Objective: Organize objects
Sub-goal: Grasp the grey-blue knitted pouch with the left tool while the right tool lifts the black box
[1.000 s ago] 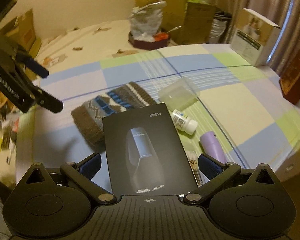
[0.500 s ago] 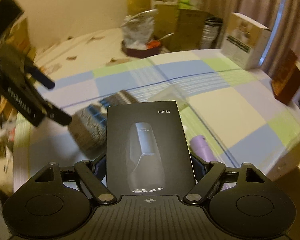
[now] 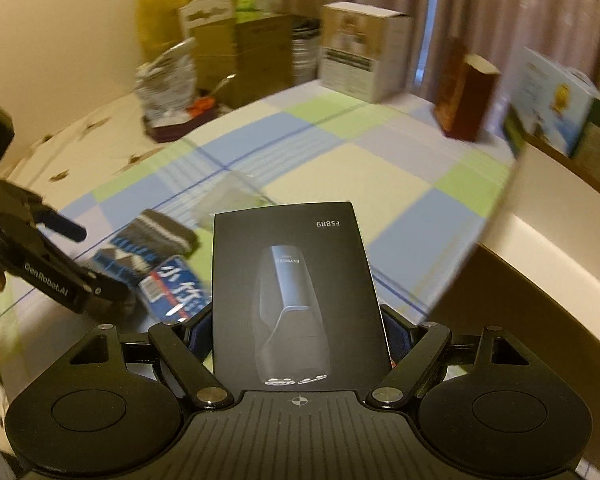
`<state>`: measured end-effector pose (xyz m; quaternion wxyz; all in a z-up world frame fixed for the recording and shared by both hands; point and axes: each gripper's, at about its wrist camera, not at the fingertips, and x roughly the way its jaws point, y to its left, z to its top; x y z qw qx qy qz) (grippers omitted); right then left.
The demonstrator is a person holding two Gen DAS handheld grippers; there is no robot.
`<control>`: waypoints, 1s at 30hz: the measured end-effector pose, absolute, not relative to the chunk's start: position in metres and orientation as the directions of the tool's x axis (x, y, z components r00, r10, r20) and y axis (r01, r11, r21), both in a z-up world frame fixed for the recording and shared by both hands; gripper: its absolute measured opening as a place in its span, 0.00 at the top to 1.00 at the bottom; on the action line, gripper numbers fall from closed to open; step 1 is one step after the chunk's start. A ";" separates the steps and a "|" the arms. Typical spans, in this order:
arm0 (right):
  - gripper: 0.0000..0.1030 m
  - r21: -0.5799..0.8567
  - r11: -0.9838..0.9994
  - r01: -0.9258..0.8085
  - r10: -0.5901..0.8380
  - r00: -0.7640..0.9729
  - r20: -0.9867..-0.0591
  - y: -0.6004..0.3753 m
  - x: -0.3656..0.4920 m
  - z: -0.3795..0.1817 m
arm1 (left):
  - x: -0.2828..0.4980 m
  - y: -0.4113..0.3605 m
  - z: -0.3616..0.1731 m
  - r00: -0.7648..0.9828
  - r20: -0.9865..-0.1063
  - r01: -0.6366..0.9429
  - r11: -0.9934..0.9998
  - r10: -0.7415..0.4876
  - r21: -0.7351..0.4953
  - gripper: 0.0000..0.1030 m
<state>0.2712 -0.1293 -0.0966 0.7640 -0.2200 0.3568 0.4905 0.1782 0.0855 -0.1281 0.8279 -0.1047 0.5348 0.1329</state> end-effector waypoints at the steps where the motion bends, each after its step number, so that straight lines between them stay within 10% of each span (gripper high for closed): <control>1: 0.24 0.018 0.438 -0.899 0.588 0.272 -0.762 -0.133 0.273 -0.096 | 0.181 0.086 -0.131 0.390 -0.915 -0.322 0.946 0.103 -0.031 0.01; 9: 0.24 0.061 0.577 -0.814 0.551 0.333 -0.765 -0.169 0.287 -0.094 | 0.178 0.106 -0.135 0.429 -0.903 -0.259 0.962 0.032 -0.089 0.30; 21: 0.24 0.123 0.766 -0.630 0.472 0.423 -0.774 -0.241 0.304 -0.090 | 0.201 0.105 -0.137 0.430 -0.902 -0.312 0.943 0.033 -0.115 0.33; 30: 0.24 0.149 0.831 -0.537 0.437 0.462 -0.772 -0.295 0.310 -0.083 | 0.193 0.102 -0.120 0.459 -0.884 -0.296 0.954 0.090 -0.057 0.94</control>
